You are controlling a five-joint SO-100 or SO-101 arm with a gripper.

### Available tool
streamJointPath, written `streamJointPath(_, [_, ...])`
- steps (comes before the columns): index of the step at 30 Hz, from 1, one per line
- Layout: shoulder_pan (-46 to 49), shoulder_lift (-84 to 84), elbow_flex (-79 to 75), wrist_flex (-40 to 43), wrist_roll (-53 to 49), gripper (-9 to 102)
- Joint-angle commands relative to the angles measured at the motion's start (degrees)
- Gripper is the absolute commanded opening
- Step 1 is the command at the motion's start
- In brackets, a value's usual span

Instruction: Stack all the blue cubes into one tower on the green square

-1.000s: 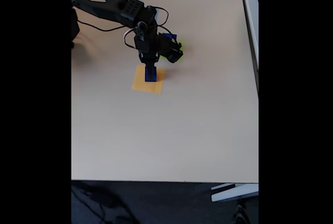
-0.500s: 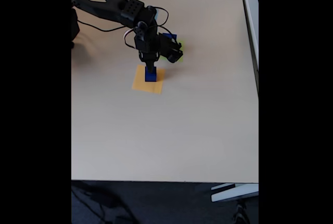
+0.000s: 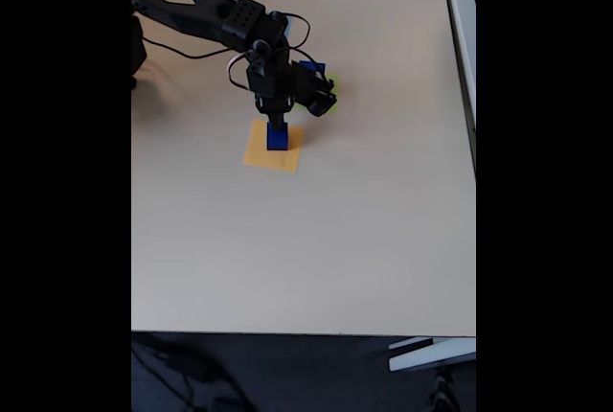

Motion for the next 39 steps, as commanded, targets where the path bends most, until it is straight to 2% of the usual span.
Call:
streamJointPath(1, [0.3,1.5,-2.7,0.3,-0.5,0])
streamJointPath(18, [-3.0,13.0,-1.6,2.2,2.8,1])
streamJointPath(29, [-15.1,27.8,9.6,7.5,23.3,1])
streamJointPath(39, [-32.1,24.1,11.7,9.5,45.4,1])
